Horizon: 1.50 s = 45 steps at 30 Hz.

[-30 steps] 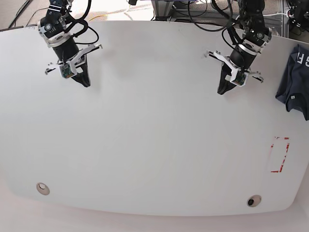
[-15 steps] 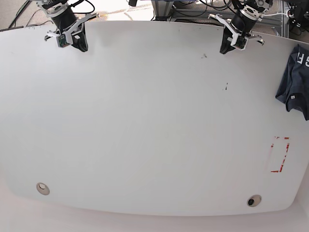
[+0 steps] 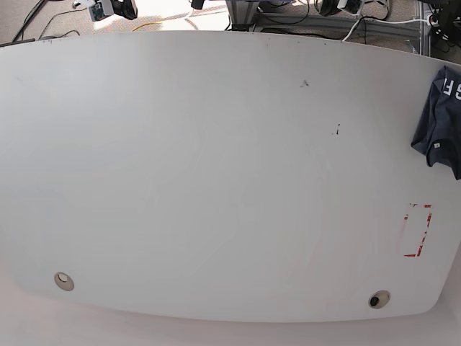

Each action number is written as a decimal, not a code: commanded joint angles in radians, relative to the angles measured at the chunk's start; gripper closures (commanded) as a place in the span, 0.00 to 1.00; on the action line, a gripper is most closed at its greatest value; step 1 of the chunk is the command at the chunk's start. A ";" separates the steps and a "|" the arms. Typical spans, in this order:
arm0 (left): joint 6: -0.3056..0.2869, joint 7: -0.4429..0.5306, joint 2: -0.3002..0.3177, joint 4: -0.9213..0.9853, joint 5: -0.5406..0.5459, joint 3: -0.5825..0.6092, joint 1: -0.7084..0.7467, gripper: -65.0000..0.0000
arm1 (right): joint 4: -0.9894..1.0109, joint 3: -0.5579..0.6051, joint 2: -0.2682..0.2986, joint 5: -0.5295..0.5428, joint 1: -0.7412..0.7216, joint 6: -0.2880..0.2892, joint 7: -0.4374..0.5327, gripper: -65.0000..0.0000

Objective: Layout the t-shirt on the table in an organized manner, then fold the t-shirt properly

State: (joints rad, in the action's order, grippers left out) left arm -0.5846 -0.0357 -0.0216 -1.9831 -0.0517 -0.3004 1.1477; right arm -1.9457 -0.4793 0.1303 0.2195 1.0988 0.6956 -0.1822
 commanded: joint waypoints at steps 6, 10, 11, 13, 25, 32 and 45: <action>-0.002 0.020 0.005 0.018 0.014 -0.006 0.096 1.00 | 0.042 -0.005 0.006 0.048 0.116 0.003 0.025 1.00; -0.002 0.018 0.010 0.061 0.011 -0.006 0.085 1.00 | 0.159 -0.003 0.006 0.045 0.099 0.003 0.025 1.00; -0.002 0.018 0.010 0.083 0.011 -0.006 0.076 1.00 | 0.194 -0.003 0.007 0.045 0.082 0.003 0.025 1.00; -0.002 0.018 0.010 0.120 0.011 -0.006 0.056 1.00 | 0.253 -0.003 0.007 0.042 0.059 0.003 0.025 1.00; -0.002 0.018 0.032 0.379 0.005 -0.001 -0.113 1.00 | 0.497 0.023 0.058 0.039 -0.073 0.003 0.025 1.00; -0.001 0.018 0.036 0.543 0.003 -0.001 -0.211 1.00 | 0.656 0.143 0.122 0.041 -0.162 0.003 0.026 1.00; 0.001 0.018 0.038 0.824 0.003 -0.001 -0.375 1.00 | 0.909 0.311 0.156 0.039 -0.309 0.003 0.115 1.00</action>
State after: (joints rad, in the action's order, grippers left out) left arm -0.5766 -0.0288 0.0113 -1.1870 -0.0551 -0.2985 0.7792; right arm -1.0672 -0.1856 0.2764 0.2523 0.7891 0.6846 -0.0795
